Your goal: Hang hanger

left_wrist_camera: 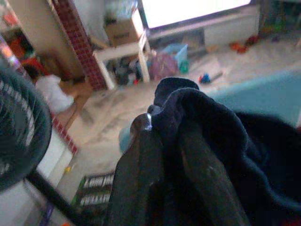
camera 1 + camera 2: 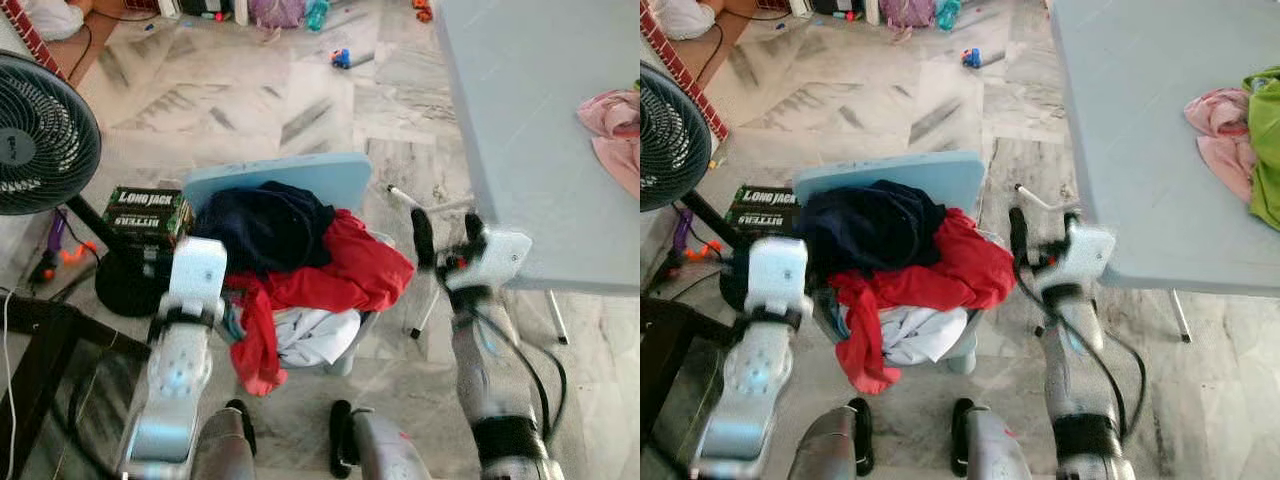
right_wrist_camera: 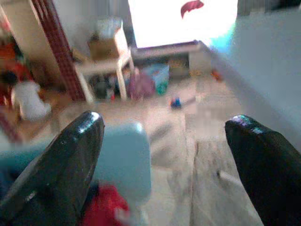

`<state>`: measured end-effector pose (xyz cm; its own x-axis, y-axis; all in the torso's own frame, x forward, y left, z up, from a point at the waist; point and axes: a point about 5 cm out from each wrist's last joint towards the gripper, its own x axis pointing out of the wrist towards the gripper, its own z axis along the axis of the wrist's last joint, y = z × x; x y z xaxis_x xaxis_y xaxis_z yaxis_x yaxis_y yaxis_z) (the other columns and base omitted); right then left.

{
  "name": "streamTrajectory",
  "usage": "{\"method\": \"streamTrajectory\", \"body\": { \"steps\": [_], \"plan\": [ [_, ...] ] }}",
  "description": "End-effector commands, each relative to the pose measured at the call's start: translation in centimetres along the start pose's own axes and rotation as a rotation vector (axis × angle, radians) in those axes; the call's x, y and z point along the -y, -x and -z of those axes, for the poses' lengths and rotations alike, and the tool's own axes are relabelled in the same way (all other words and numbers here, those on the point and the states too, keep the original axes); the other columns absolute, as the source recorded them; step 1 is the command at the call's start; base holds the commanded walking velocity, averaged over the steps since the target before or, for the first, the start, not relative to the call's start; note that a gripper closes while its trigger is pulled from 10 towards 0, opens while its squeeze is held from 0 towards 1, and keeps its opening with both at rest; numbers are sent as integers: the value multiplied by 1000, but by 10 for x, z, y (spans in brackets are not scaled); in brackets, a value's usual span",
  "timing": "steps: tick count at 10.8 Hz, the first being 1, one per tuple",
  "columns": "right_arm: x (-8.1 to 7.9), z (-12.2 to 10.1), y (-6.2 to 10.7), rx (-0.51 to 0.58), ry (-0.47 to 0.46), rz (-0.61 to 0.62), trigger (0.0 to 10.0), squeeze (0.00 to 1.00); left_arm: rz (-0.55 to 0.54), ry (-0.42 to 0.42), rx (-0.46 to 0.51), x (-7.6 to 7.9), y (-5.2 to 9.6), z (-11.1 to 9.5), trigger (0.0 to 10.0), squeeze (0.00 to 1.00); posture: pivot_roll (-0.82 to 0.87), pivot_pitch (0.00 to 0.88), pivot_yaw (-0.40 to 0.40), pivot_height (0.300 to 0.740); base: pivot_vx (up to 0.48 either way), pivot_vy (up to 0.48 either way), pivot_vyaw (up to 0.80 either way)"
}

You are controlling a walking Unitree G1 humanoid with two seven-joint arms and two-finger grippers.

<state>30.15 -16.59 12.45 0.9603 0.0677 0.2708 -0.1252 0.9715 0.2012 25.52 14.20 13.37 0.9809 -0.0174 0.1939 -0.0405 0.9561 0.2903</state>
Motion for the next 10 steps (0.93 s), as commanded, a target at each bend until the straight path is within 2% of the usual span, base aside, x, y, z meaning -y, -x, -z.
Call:
{"method": "streamTrajectory", "body": {
  "steps": [1, 3, 4, 10],
  "plan": [
    [6, -12, -3, 44, -4, 34, 10000, 0, 17, 4, 24, 2, 0, -4, 10000, 0, 91, 189, -34, 740, 0, 0, -763],
    [7, -28, -7, 82, 19, 18, 10000, 0, 4, 3, 60, -1, -3, -13, 10000, 0, 86, 197, -36, 740, 0, 0, 0],
    [9, -26, -5, 65, 31, 15, 10000, 0, 4, 8, 59, -1, -3, -14, 10000, 0, 84, 202, -40, 740, 0, -251, 0],
    [7, -22, -2, 18, 61, -7, 10000, 0, 19, 21, 50, 2, 0, -13, 10000, 0, 72, 222, -43, 740, 0, -410, 0]
  ]
}}
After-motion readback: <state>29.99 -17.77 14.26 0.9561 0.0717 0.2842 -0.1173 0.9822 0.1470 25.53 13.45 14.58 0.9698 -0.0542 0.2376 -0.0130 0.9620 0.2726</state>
